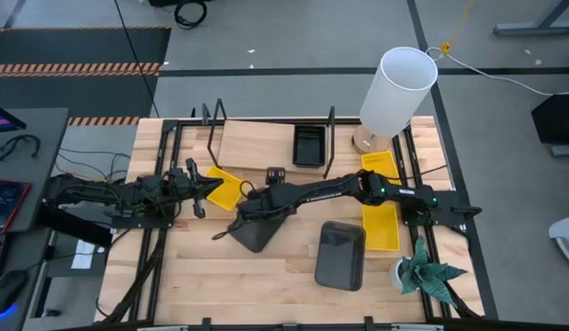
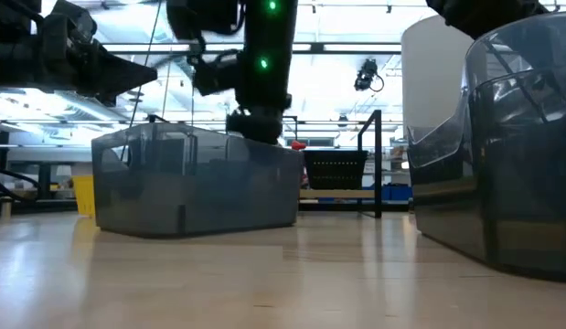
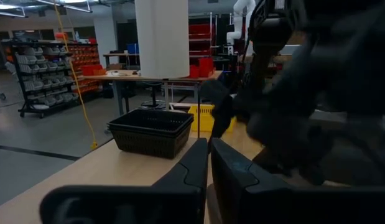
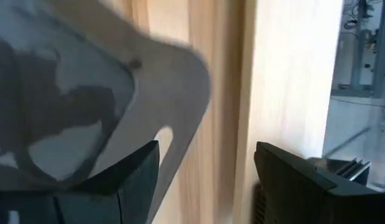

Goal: Stack baskets on shelf by color
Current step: Stack the light black bin on the top of the light black bin

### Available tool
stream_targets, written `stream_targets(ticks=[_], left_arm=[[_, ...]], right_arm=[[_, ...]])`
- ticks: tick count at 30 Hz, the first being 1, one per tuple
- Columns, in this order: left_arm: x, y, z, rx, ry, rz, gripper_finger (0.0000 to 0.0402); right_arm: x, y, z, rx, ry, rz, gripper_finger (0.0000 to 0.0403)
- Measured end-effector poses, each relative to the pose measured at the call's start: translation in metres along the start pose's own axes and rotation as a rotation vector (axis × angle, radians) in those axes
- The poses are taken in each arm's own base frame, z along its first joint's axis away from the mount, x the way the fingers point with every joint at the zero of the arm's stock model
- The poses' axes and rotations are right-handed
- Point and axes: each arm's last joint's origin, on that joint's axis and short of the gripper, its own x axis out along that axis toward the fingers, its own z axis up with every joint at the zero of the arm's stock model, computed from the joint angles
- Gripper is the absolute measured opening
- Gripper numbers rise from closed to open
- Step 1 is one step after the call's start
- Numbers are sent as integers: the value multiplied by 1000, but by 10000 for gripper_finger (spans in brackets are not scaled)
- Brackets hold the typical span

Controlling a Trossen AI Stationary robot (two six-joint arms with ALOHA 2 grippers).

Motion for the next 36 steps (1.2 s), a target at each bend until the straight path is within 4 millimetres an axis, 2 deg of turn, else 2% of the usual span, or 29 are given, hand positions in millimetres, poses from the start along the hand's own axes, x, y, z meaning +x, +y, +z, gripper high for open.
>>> stream_targets(ticks=[3, 8, 12, 15, 20, 26, 36], left_arm=[[0, 0, 0, 0, 0, 0, 26], [0, 0, 0, 0, -1, 0, 33], [0, 0, 0, 0, 0, 0, 36], [0, 0, 0, 0, 0, 0, 33], [0, 0, 0, 0, 0, 0, 27], [0, 0, 0, 0, -1, 0, 28], [0, 0, 0, -1, -2, 0, 33]], right_arm=[[-16, -6, 5, 66, -77, 29, 268], [-39, -3, 13, 154, -209, 188, 268], [-58, 9, 30, 294, -377, 414, 268], [-64, 27, 42, 380, -475, 540, 268], [-58, 61, 46, 439, -499, 565, 267], [-50, 87, 43, 494, -466, 524, 265], [-35, 102, 31, 495, -374, 464, 252]])
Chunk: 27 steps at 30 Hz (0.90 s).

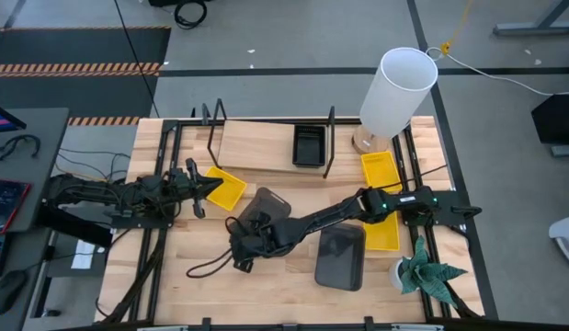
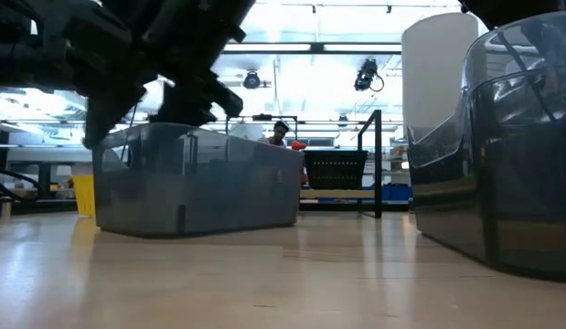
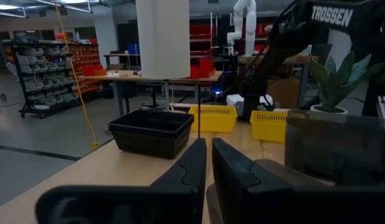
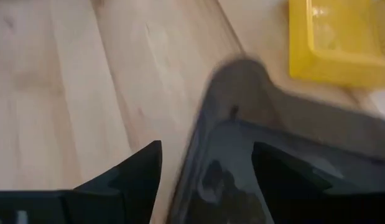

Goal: Stack baskets on shelf by color
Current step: Stack the light black bin on the top of the light black bin

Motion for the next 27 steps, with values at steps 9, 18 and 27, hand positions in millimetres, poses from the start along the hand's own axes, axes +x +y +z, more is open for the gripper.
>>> stream_targets(ticks=[9, 18, 27], left_arm=[[0, 0, 0, 0, 1, 0, 26], [0, 0, 0, 1, 1, 0, 36], [0, 0, 0, 0, 0, 0, 25]], right_arm=[[0, -6, -15, 20, 176, -17, 145], [-14, -5, -30, 9, 388, 25, 11], [-51, -1, -29, -7, 421, -19, 6]])
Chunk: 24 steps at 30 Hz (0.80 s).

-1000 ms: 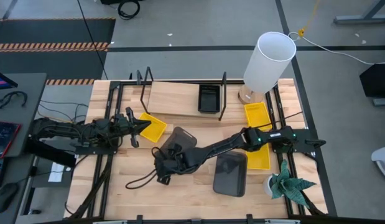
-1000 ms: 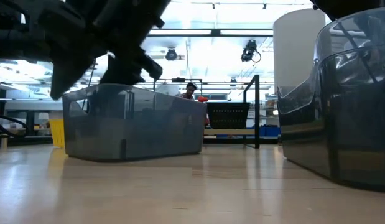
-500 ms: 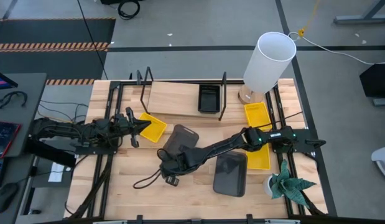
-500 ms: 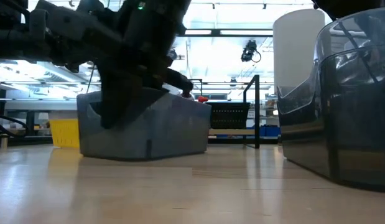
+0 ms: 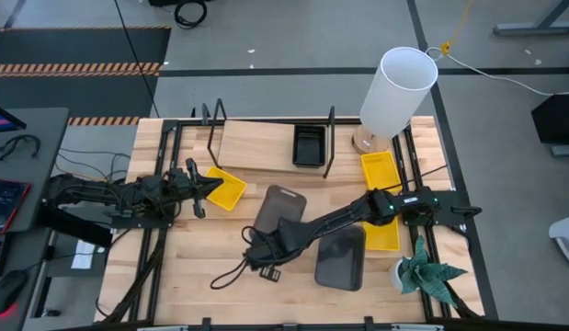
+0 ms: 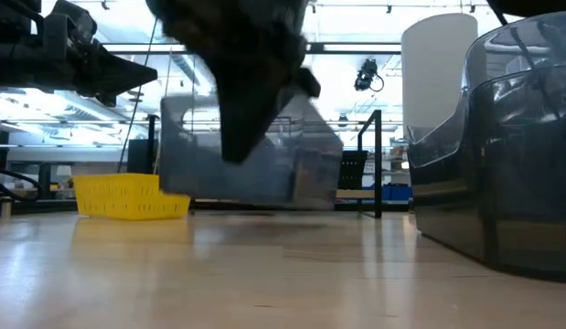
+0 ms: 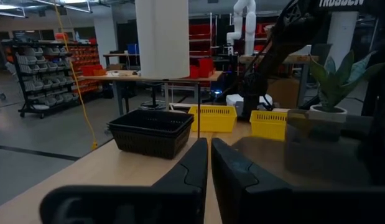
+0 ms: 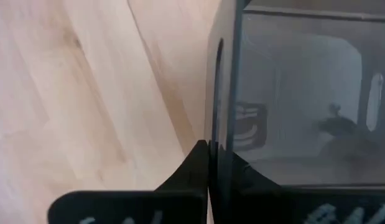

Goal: Stack baskets on shelf by color
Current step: Stack the light black bin on the top of the light black bin

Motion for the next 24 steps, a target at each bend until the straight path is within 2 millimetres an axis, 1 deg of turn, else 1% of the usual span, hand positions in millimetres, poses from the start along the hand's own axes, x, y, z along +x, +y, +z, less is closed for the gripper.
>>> stream_targets(ticks=[6, 10, 17, 19, 24], left_arm=[[0, 0, 0, 1, 2, 0, 33], [0, 0, 0, 1, 2, 0, 36], [0, 0, 0, 1, 2, 0, 28], [0, 0, 0, 1, 2, 0, 26], [0, 0, 0, 1, 2, 0, 29]], right_arm=[[-31, 3, -13, -9, -16, -34, 4], [-56, 6, -24, -29, -28, -28, 4], [-91, 20, -51, -90, -24, 4, 4], [-97, 23, -61, -86, -13, -11, 4], [-102, 32, -86, -60, 56, -55, 4]])
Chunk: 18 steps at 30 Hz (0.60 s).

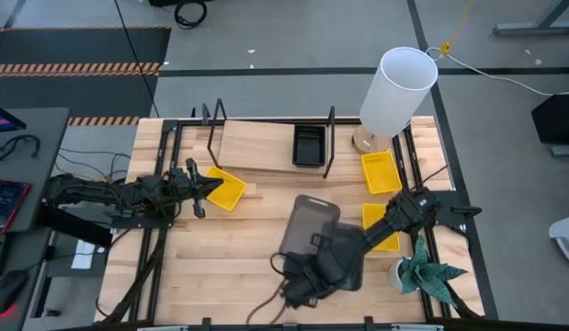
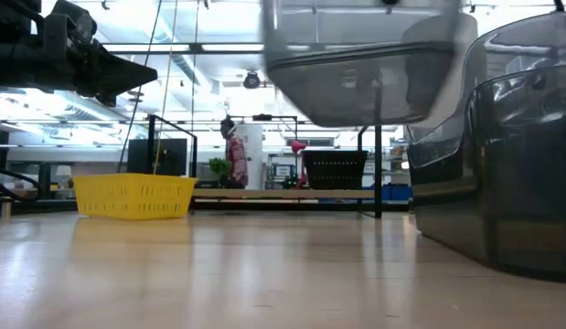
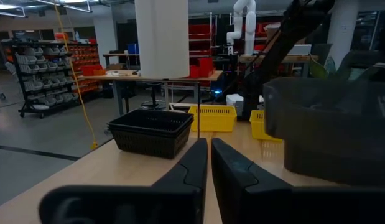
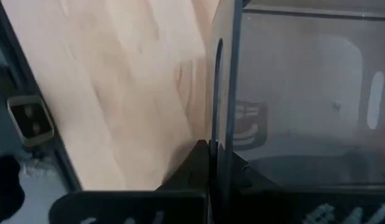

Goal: Stack baskets on shelf by color
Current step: Stack the light black bin on the top of the light black bin

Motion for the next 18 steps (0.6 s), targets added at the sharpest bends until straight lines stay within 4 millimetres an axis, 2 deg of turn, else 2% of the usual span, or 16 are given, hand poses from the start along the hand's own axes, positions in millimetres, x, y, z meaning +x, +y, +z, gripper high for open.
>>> stream_targets(ticks=[18], left_arm=[[0, 0, 0, 0, 0, 0, 26]], right_arm=[[-22, 41, -67, -116, 19, 32, 4]])
